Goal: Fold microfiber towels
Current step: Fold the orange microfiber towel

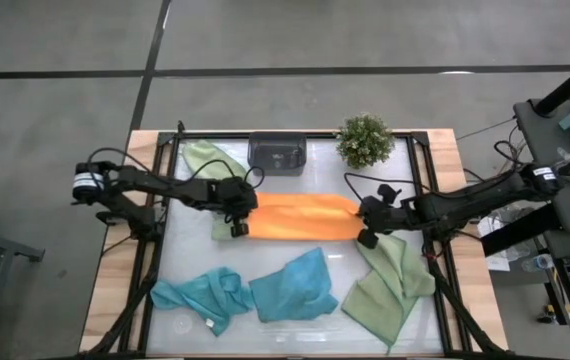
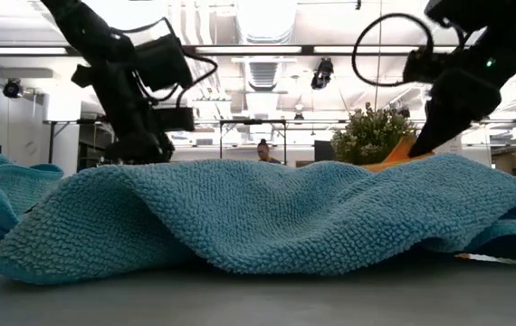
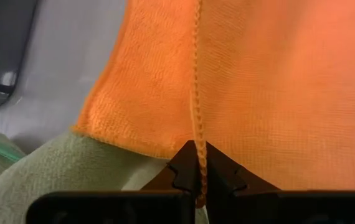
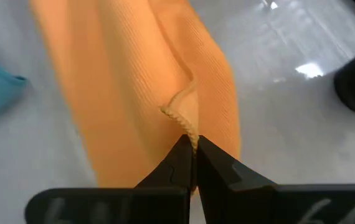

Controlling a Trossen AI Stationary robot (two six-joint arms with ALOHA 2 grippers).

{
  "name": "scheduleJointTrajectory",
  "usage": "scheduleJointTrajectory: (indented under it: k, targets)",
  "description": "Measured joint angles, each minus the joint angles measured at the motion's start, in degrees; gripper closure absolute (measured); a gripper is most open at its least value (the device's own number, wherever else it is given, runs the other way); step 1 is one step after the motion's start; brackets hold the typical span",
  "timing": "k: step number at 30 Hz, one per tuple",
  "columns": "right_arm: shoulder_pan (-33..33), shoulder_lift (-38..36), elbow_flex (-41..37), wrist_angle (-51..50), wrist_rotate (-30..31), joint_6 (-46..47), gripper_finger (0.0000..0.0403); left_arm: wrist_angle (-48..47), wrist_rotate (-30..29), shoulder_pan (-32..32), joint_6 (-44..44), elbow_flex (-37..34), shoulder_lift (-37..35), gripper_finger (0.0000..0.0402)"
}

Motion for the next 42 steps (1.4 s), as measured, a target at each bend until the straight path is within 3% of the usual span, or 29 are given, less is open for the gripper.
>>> scheduleJointTrajectory:
  k: [6, 17, 27, 33, 37, 42]
  targets:
    - [-1.8, 5.3, 0.0, 0.1, 4.3, -0.4, 0.0394, 0.3, -4.4, 0.2, 0.1, 0.9, 2.3, 0.0402]
    - [-3.0, 11.5, 0.0, 1.3, 5.8, -0.9, 0.0394, 1.4, -7.9, 0.2, 1.5, 1.5, 0.7, 0.0402]
    - [-3.0, 12.1, 0.0, 2.2, 5.9, -0.9, 0.0394, 4.2, -13.1, 1.4, 3.1, 1.1, 1.3, 0.0402]
    - [-3.0, 12.1, 0.0, 2.4, 5.9, -0.4, 0.0394, 5.4, -13.3, 1.7, 3.1, 1.3, 3.0, 0.0401]
    - [-3.5, 12.1, 0.0, 3.0, 5.9, 0.5, 0.0391, 5.3, -13.3, 1.6, 3.1, 1.3, 3.2, 0.0376]
    - [-4.5, 12.1, 0.1, 3.7, 5.8, 0.3, 0.0363, 5.0, -13.4, 1.6, 3.0, 1.3, 3.2, 0.0312]
